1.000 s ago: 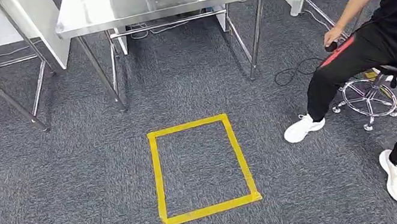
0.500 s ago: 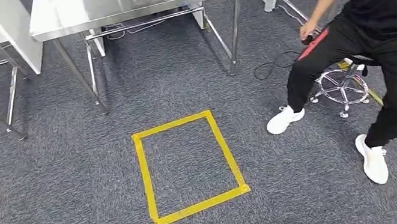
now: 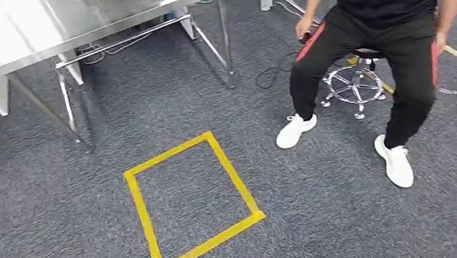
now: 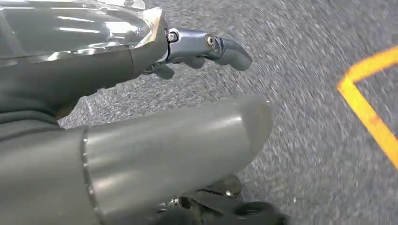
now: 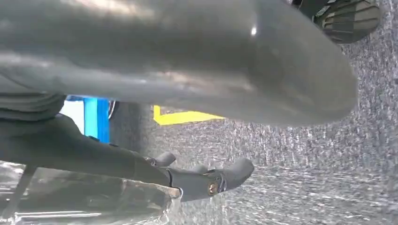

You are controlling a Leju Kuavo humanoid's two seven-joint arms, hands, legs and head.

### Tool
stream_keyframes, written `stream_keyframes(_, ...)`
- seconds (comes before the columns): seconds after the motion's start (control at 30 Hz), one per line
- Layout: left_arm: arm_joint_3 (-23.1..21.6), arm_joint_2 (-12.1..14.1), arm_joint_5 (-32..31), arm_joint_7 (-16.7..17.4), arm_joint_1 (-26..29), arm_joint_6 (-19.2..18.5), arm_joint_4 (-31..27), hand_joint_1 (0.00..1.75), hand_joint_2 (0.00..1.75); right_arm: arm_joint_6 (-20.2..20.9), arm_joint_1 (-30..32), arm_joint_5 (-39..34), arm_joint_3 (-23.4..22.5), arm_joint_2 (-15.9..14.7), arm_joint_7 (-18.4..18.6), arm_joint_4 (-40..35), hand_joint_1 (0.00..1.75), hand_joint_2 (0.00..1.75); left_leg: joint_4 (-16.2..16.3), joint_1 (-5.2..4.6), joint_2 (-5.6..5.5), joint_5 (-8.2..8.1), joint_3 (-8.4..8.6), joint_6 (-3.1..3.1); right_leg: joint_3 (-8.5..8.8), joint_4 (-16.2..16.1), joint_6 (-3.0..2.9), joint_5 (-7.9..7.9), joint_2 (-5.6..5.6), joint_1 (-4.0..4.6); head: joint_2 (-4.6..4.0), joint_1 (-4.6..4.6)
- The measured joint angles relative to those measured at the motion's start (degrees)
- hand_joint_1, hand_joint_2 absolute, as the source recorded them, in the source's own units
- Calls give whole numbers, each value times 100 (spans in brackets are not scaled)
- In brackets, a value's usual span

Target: Take the parts from the cabinet and place them on the table.

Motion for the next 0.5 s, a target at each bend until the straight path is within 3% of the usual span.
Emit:
stream_keyframes(0.03,0,0,0,0,1,0,0,0,0,0,9,7,0,0,0,0,0,0,-82,-4,-3,140,14,37,5,0,0,-1,81,21,0,2)
stream_keyframes(0.07,0,2,0,0,1,0,0,0,0,0,9,26,0,0,2,0,0,0,-362,-8,-19,357,130,75,13,1,0,0,160,36,0,0)
stream_keyframes(0.1,0,4,9,2,1,0,0,0,0,0,7,55,2,0,9,0,0,0,-887,-15,-62,668,370,126,31,1,1,0,250,45,0,2)
stream_keyframes(0.13,0,7,9,2,0,0,0,0,0,2,5,66,4,0,11,0,0,0,-1398,-25,-243,925,603,191,43,1,2,0,325,53,0,2)
stream_keyframes(0.17,0,50,11,4,1,4,0,0,0,9,2,83,9,24,15,0,0,0,-1651,-29,-605,960,709,267,24,12,9,-1,372,45,0,9)
stream_keyframes(0.2,0,28,11,2,9,7,2,0,0,13,-23,94,11,20,28,0,0,0,-1785,-7,-593,946,738,239,-17,36,14,3,436,109,0,13)
stream_keyframes(0.23,0,31,24,2,10,20,0,0,0,22,-20,101,13,22,35,0,0,0,-1769,-48,-529,940,741,201,-66,33,54,28,493,47,0,0)
stream_keyframes(0.3,2,24,55,-22,15,53,0,0,0,26,-2,120,13,13,48,0,0,0,-1803,-88,-413,967,746,225,-149,3,138,72,635,27,0,2)
stream_keyframes(0.33,4,11,57,-31,19,55,0,0,0,28,-4,136,15,-7,52,0,0,0,-1905,-24,-316,1035,774,242,-161,70,155,36,521,63,0,13)
stream_keyframes(0.37,4,7,61,-42,24,68,0,0,0,42,-1,147,20,0,52,0,0,0,-1944,-44,-251,1046,794,258,-256,211,159,-60,178,51,0,18)
stream_keyframes(0.4,4,4,61,-42,30,70,-2,0,0,46,-8,153,28,0,57,0,0,0,-1944,-48,-155,1050,793,283,-449,560,140,-279,-2,45,0,66)
stream_keyframes(0.47,7,-7,68,-42,73,68,0,0,0,50,-33,157,50,-9,57,0,0,0,-1941,-67,57,1047,777,283,-922,1500,152,-673,-79,13,0,72)
stream_keyframes(0.5,9,-7,72,-42,76,70,0,0,0,53,-28,158,55,-9,57,0,0,0,-1939,-66,149,1047,766,282,-1049,1789,204,-736,-87,1,0,76)
